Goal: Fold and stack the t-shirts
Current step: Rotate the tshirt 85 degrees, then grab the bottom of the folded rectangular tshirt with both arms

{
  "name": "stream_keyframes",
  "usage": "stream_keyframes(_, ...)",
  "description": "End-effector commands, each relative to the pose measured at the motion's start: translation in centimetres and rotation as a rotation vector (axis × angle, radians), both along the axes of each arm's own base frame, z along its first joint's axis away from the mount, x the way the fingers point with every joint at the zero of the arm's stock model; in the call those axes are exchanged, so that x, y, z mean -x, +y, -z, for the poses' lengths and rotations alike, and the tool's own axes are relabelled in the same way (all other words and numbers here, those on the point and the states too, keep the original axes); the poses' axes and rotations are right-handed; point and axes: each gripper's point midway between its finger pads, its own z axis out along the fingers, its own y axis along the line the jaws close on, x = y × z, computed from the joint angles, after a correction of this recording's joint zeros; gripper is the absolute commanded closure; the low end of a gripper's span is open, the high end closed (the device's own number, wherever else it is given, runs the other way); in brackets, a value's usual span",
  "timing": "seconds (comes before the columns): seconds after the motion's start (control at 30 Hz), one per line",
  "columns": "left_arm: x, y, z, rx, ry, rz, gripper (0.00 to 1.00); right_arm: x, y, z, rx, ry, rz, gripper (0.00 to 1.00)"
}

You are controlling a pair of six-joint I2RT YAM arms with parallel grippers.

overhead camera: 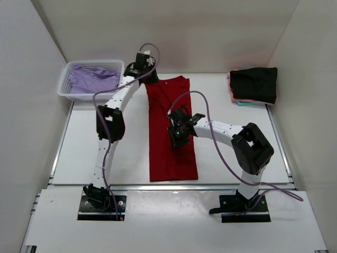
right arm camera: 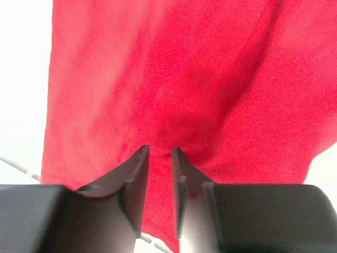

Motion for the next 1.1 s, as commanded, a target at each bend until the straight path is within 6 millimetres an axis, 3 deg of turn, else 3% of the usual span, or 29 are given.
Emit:
stream_keyframes(0.0, 4.1, 0.9, -14.6, 0.115, -0.188, 0.013, 0.69, -4.2, -1.1, -6.9, 0.035, -0.253, 0.027, 0.77)
stream_keyframes(0.03, 5.7, 2.0, -17.7, 0.107, -0.232, 0.002, 0.70, -4.3, -1.6, -7.6, 0.032, -0.262, 0.037, 0.75)
stream_keyframes(0.07, 7.6, 1.7, -14.5, 0.074, -0.154, 0.013, 0.70, -4.2, -2.7, -8.4, 0.007, -0.261, 0.048, 0.65)
stream_keyframes(0.1, 10.3, 2.1, -14.0, 0.049, -0.132, 0.020, 0.70, -4.4, -3.4, -9.7, -0.046, -0.264, 0.075, 0.62)
stream_keyframes(0.13, 12.5, 2.4, -16.4, 0.043, -0.171, 0.021, 0.70, -4.5, -5.2, -9.3, -0.048, -0.246, 0.113, 0.56)
stream_keyframes(0.17, 14.5, 2.9, -13.3, 0.002, -0.103, 0.025, 0.68, -2.9, -6.3, -9.0, -0.069, -0.196, 0.119, 0.54)
stream_keyframes(0.2, 17.3, 3.3, -12.8, -0.002, -0.081, 0.029, 0.66, -3.1, -7.8, -9.9, -0.085, -0.211, 0.161, 0.43)
stream_keyframes(0.23, 20.2, 3.7, -11.8, -0.009, -0.047, 0.040, 0.66, -2.1, -9.6, -9.5, -0.072, -0.188, 0.190, 0.34)
stream_keyframes(0.3, 24.4, 4.0, -10.2, -0.022, 0.005, 0.066, 0.65, -0.4, -11.7, -8.1, -0.060, -0.150, 0.227, 0.30)
stream_keyframes(0.33, 27.0, 4.5, -8.8, -0.034, 0.064, 0.071, 0.65, -0.2, -12.5, -8.5, -0.068, -0.162, 0.247, 0.29)
stream_keyframes(0.37, 29.1, 4.9, -8.6, -0.036, 0.098, 0.067, 0.63, 1.2, -12.8, -7.3, -0.070, -0.125, 0.244, 0.30)
stream_keyframes(0.4, 31.1, 5.4, -5.9, -0.058, 0.175, 0.071, 0.62, 1.9, -13.3, -7.0, -0.080, -0.113, 0.261, 0.30)
stream_keyframes(0.43, 33.1, 5.6, -4.4, -0.051, 0.211, 0.067, 0.61, 2.6, -13.4, -7.0, -0.088, -0.109, 0.267, 0.31)
stream_keyframes(0.47, 34.2, 5.6, -4.9, -0.007, 0.207, 0.064, 0.60, 3.6, -13.4, -6.1, -0.085, -0.083, 0.271, 0.34)
stream_keyframes(0.53, 37.6, 6.2, -1.4, 0.003, 0.295, 0.054, 0.59, 5.1, -13.8, -5.6, -0.083, -0.054, 0.283, 0.39)
stream_keyframes(0.57, 38.6, 5.7, -1.4, 0.046, 0.306, 0.063, 0.58, 5.9, -13.9, -4.9, -0.075, -0.024, 0.301, 0.39)
stream_keyframes(0.63, 41.0, 6.0, 1.6, 0.039, 0.374, 0.065, 0.57, 7.2, -13.9, -4.5, -0.083, 0.005, 0.317, 0.40)
stream_keyframes(0.77, 45.3, 4.5, 5.3, 0.056, 0.499, 0.144, 0.53, 9.8, -13.5, -2.7, -0.089, 0.087, 0.329, 0.40)
stream_keyframes(1.0, 47.1, 2.6, 6.4, 0.119, 0.530, 0.186, 0.49, 12.4, -12.7, -0.6, -0.120, 0.166, 0.341, 0.39)
stream_keyframes(1.07, 47.6, 2.7, 6.9, 0.106, 0.556, 0.187, 0.49, 12.7, -12.3, -0.2, -0.138, 0.177, 0.332, 0.46)
